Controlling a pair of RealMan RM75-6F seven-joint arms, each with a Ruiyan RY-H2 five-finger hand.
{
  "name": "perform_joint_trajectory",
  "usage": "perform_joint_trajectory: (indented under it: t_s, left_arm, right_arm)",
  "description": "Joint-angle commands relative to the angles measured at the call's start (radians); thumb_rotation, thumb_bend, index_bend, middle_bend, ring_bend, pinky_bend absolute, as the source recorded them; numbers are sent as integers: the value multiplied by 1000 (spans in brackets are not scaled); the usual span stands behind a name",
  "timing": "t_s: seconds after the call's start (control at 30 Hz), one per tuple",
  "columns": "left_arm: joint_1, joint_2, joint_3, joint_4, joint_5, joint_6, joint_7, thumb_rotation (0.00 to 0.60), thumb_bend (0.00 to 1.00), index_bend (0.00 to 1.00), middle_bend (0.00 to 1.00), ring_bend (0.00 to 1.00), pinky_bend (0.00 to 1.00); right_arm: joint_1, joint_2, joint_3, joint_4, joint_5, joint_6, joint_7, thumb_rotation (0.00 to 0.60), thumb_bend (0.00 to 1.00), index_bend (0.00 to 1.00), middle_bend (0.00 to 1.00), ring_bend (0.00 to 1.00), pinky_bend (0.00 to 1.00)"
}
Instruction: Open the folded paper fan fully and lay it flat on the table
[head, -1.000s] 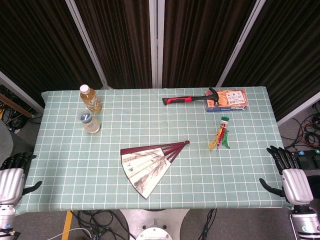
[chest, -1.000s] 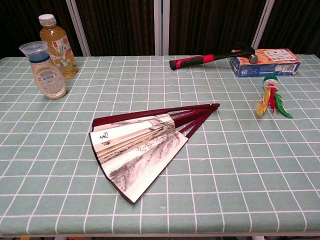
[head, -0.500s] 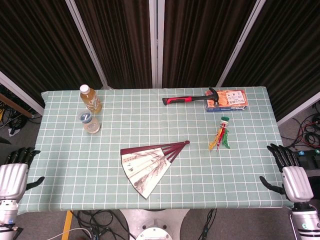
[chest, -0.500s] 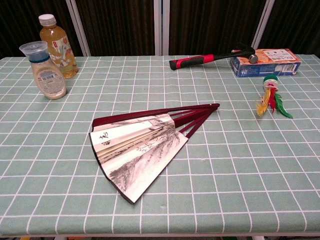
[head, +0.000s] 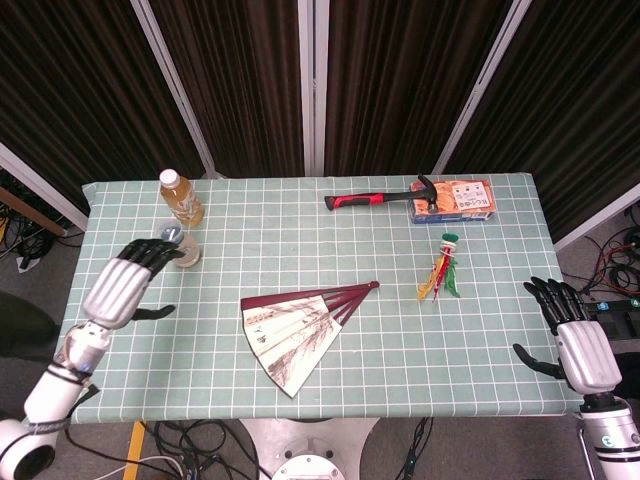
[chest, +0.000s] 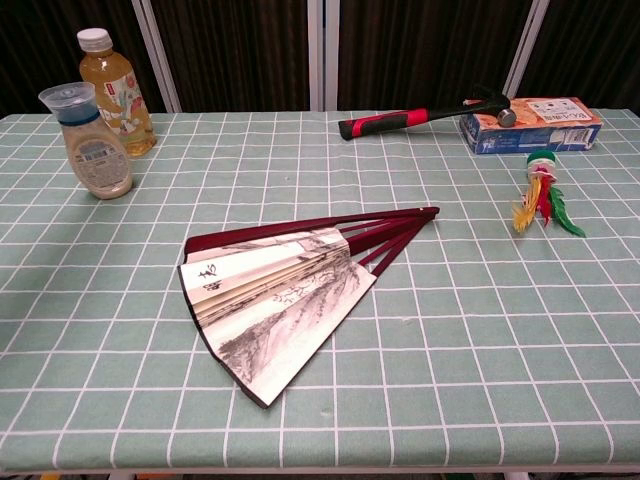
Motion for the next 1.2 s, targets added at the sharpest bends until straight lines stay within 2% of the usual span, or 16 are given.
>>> perform_joint_trajectory:
  t_s: [0.03,0.13,0.3,0.43,0.6,0.83,1.2]
  left_arm:
    - [-184,-66,-84,40,-101,-208,-142,600,0,212,243,201,272]
    - [-277,-118,-96,99,-170,-328,-126,600,19,214,265,222,318]
    - [-396,-210,-94,203,-328,-509,-120,600,190,239,315,310,396]
    - [-472,-276,-74,288,-445,-622,-121,600,200,240,321,315,416]
    - [-565,-359,-40,396,-563,-707,-92,600,200,240,323,315,417]
    - [-662,-439,23,488,-691,-737,-38,600,201,239,326,315,420]
    - [-770,-485,105,552,-851,-765,-4,600,207,238,337,335,428]
  right_arm:
    - [-2,4,-3,-3,3,0,-5,600,146,96,61,0,0]
    - [-4,10,-5,-8,7,-1,-11,600,146,95,61,0,0]
    - [-1,10,-6,-9,16,-11,-13,600,146,95,61,0,0]
    - [6,7,-6,-5,26,-27,-12,600,146,95,61,0,0]
    - [13,5,-5,0,34,-40,-9,600,147,95,61,0,0]
    - [12,11,-6,-3,47,-46,-13,600,147,95,61,0,0]
    - [6,11,-11,3,58,-47,-8,600,148,95,61,0,0]
